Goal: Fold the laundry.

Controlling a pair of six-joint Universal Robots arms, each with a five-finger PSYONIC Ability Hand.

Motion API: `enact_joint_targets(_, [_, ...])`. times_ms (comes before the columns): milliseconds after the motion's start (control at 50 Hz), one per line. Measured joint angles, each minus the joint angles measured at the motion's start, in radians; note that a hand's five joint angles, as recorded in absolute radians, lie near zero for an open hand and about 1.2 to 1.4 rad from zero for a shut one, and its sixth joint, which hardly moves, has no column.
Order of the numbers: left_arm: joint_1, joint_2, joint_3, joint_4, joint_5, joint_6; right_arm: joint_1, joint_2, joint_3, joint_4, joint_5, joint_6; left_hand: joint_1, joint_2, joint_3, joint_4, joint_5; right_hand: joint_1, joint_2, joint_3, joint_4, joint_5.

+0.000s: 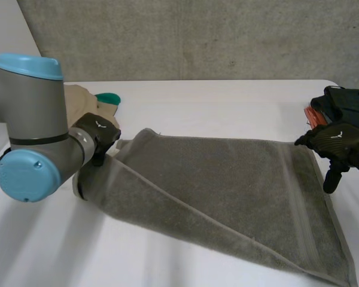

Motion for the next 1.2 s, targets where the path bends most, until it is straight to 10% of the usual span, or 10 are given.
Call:
enact_joint_targets(200, [-0.006, -0.103, 0.119, -0.027, -0.074, -0.010, 0.056, -0.187, 0.173, 0.106, -0.077, 0.190, 0.000, 0.000, 0.000, 0.000, 0.000, 0.000, 0.000, 0.000, 0.000, 0.000])
enact_joint_targets(580, [0.028, -0.167, 0.201, -0.035, -0.119, -0.027, 0.214, -0.215, 0.381, 0.075, 0.065, 0.203, 0.000, 0.000, 0.000, 0.000, 0.000, 0.054, 0.073, 0.080, 0.060, 0.070])
enact_joint_targets(1200, [0.062, -0.136, 0.123, -0.045, -0.078, -0.032, 0.147, -0.066, 0.400, -0.194, 0.171, -0.006, 0.000, 0.000, 0.000, 0.000, 0.000, 0.891, 0.956, 0.973, 0.968, 0.954])
